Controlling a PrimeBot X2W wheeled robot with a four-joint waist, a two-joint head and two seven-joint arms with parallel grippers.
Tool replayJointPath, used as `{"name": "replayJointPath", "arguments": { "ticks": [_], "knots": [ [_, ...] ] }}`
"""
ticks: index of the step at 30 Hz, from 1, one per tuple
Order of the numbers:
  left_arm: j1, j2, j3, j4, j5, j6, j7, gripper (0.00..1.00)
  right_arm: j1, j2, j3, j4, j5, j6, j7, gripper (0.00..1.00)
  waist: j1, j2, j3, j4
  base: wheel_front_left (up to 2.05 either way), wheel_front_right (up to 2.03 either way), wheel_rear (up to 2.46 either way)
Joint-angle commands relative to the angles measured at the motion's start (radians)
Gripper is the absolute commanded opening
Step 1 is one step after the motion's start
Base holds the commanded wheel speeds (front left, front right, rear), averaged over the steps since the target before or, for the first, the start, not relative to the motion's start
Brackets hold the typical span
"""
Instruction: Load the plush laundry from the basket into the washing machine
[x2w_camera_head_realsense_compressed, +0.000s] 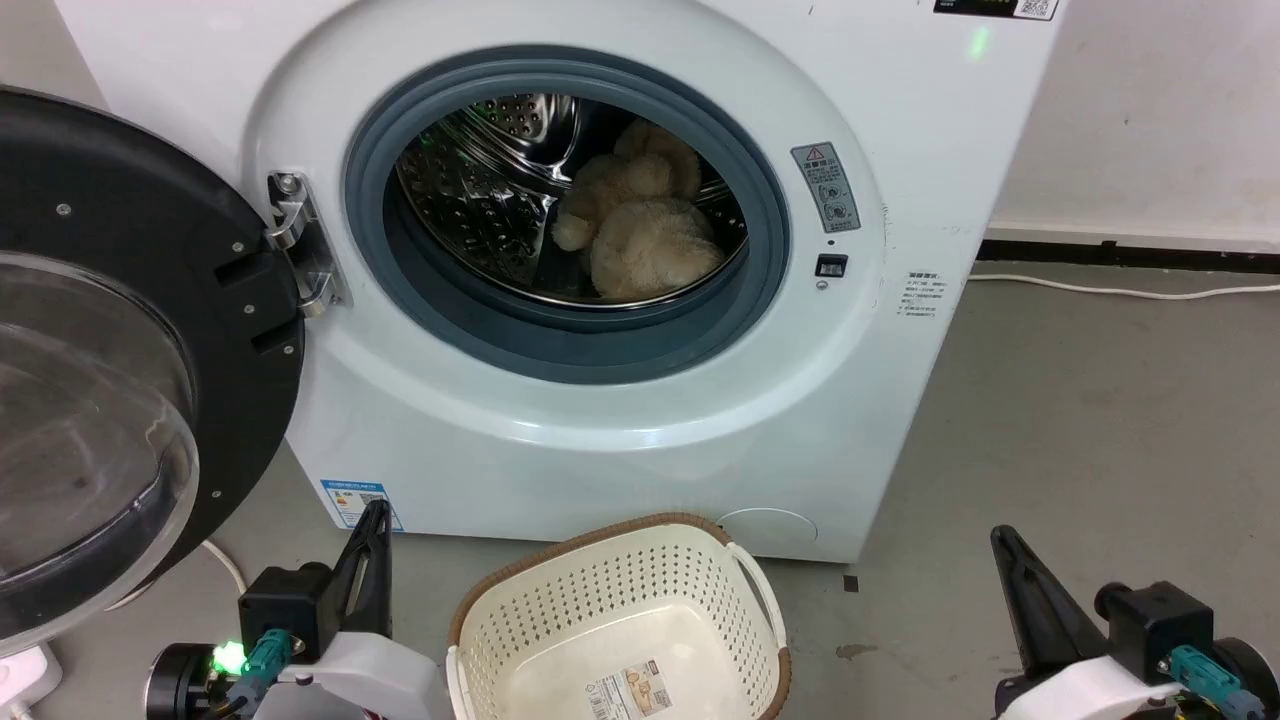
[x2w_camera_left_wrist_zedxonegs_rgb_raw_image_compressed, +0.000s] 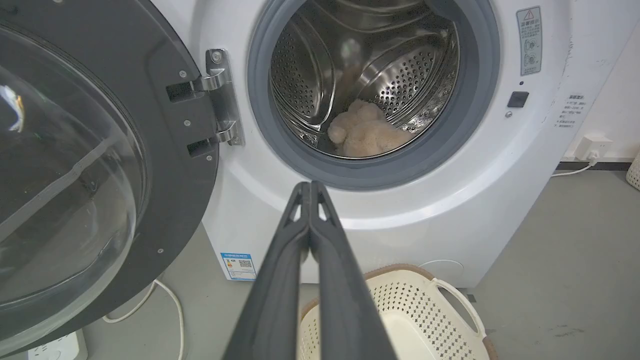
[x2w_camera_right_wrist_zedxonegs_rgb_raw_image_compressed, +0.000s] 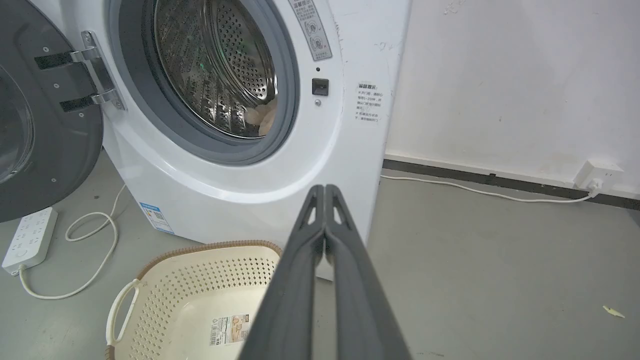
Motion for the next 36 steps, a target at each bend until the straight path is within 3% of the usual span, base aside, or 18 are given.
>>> {"name": "replayJointPath", "arguments": {
  "ticks": [1, 36],
  "knots": [
    [-0.012, -0.011, 0.011, 0.003, 0.014, -0.009, 0.002, 0.0, -0.026, -0.001, 0.003, 0.003, -0.011, 0.001, 0.003, 0.0, 0.0, 0.0, 0.001, 0.0, 0.0, 0.0, 0.0],
    [-0.016, -0.087, 0.077, 0.013, 0.118, -0.06, 0.018, 0.0, -0.07, -0.002, 0.015, 0.009, -0.052, 0.001, 0.037, 0.0, 0.0, 0.0, 0.016, -0.005, 0.0, 0.0, 0.0]
  ]
}}
